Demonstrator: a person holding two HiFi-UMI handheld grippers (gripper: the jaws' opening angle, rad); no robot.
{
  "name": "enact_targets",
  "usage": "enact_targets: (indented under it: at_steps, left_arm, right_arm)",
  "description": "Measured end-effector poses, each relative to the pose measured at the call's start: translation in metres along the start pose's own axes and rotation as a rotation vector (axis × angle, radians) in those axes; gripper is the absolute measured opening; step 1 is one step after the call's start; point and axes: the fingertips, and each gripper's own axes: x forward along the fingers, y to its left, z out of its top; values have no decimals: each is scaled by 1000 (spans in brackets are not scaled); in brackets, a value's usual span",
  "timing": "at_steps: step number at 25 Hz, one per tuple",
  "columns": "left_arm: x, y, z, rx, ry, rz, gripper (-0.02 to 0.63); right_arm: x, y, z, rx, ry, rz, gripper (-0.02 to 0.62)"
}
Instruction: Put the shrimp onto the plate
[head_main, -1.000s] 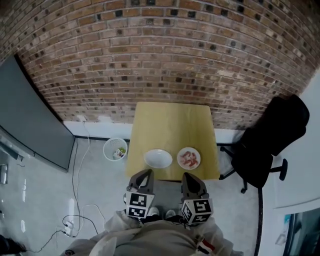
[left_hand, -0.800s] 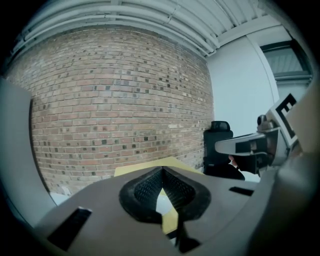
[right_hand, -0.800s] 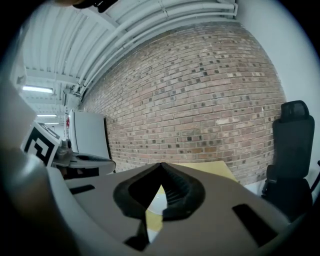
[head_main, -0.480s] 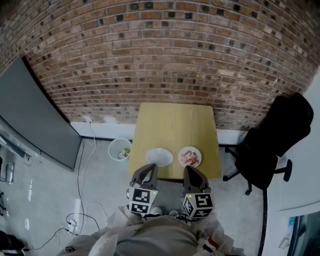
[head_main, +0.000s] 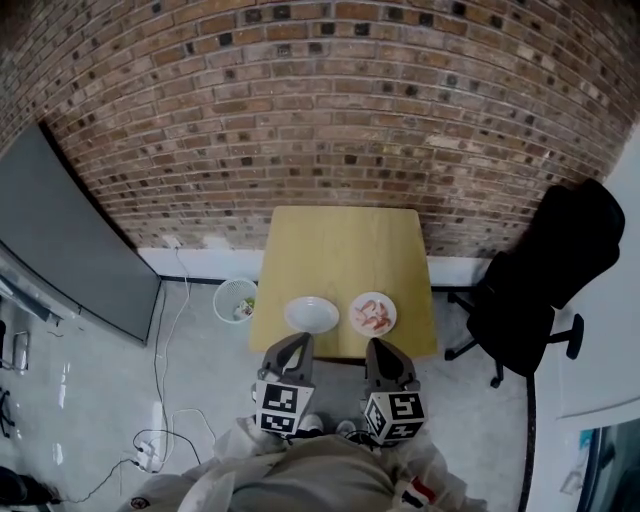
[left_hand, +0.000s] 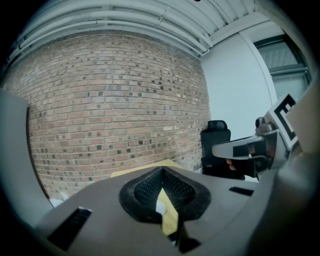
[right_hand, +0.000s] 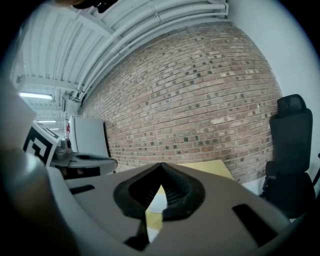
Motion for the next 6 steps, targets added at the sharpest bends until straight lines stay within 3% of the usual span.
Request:
enact_targets:
  at_steps: [6]
  left_arm:
    - [4,-9,1,10,5,-5,9]
  right_arm:
    - [-4,-6,1,5,-8,0,23]
